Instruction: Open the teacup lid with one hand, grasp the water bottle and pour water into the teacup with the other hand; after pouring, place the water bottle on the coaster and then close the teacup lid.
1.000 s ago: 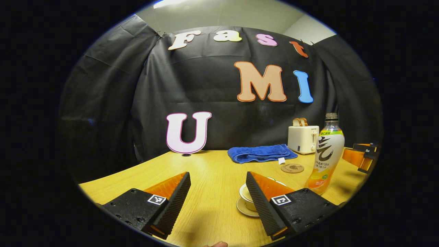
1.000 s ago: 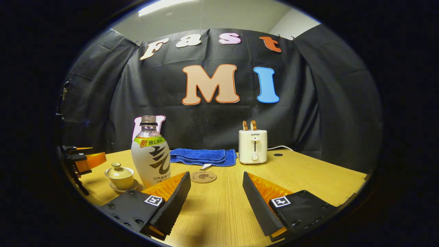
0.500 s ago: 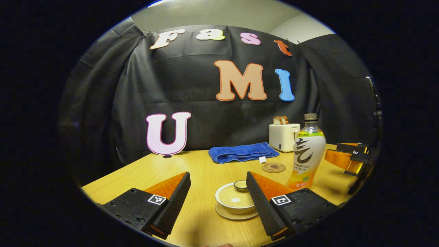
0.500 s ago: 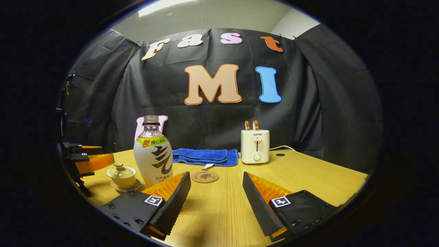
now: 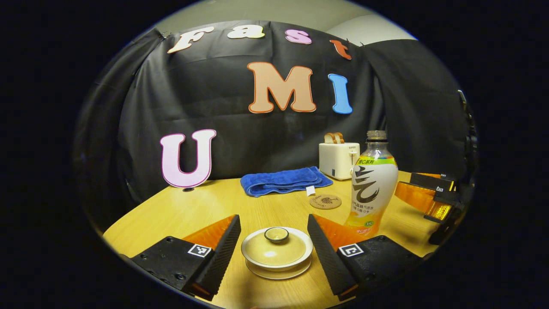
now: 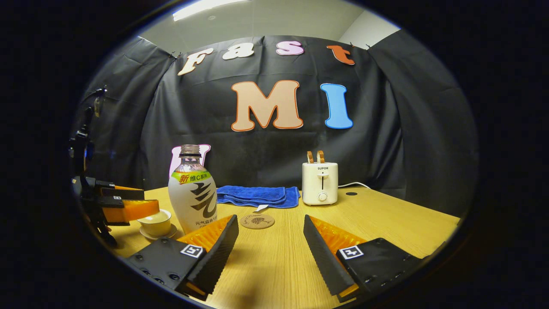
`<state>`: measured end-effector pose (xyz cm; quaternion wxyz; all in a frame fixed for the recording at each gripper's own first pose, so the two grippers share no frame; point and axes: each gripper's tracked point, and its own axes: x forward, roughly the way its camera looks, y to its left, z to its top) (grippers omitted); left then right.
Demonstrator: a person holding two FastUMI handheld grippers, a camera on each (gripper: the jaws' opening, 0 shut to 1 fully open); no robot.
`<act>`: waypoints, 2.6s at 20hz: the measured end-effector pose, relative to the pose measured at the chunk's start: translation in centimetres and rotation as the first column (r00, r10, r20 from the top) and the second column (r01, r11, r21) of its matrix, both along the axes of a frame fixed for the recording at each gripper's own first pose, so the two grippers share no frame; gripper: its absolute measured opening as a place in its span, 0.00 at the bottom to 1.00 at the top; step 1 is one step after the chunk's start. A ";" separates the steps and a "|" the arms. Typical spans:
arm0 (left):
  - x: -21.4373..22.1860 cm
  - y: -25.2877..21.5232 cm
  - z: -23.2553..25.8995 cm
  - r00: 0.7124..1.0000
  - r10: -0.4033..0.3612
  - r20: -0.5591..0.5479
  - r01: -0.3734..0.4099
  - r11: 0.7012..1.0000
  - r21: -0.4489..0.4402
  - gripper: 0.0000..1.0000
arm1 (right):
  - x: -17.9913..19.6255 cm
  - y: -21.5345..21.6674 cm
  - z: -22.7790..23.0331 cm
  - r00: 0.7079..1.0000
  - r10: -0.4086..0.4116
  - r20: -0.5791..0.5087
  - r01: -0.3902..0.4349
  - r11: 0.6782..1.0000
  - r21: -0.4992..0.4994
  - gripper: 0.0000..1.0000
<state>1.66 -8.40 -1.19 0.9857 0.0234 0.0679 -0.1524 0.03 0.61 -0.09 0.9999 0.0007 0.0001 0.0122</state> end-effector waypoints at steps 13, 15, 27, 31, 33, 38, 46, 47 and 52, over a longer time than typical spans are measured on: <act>0.4 -0.2 -1.1 0.999 0.001 -0.052 -0.001 1.000 0.003 0.37 | 0.0 -0.1 0.0 1.000 0.001 0.001 -0.001 1.000 0.001 0.94; 0.4 -0.4 -1.1 0.999 -0.003 -0.052 0.003 1.000 0.009 0.35 | 0.0 -0.1 0.1 1.000 0.001 0.001 -0.001 1.000 0.001 0.94; 0.2 -0.4 -0.9 1.000 -0.014 -0.023 0.014 1.000 -0.007 0.20 | 0.0 0.0 0.0 1.000 0.006 0.001 -0.006 1.000 0.001 0.94; 0.3 0.4 0.0 1.000 0.011 0.006 -0.011 1.000 -0.009 0.20 | -0.2 0.9 0.0 0.998 0.055 -0.002 -0.055 0.999 0.002 0.94; 0.2 0.8 0.6 1.000 0.018 0.016 -0.017 1.000 -0.008 0.20 | -0.5 1.2 0.0 0.997 0.072 -0.002 -0.072 0.997 0.002 0.98; -0.1 2.0 1.1 0.999 0.041 0.033 -0.041 0.999 -0.002 0.20 | -1.5 3.3 -0.1 0.986 0.165 -0.013 -0.165 0.986 0.010 0.98; -1.0 3.9 1.5 0.997 0.074 0.038 -0.074 0.997 -0.007 0.20 | -2.7 7.3 -0.6 0.954 0.299 -0.033 -0.299 0.954 0.020 0.98; -1.1 4.2 1.7 0.996 0.080 0.041 -0.079 0.997 -0.007 0.20 | -2.6 7.7 -0.7 0.951 0.307 -0.038 -0.307 0.952 0.025 0.93; -1.8 6.5 2.2 0.991 0.119 0.055 -0.119 0.993 -0.009 0.20 | -1.7 9.3 -1.1 0.943 0.328 -0.066 -0.327 0.945 0.025 0.94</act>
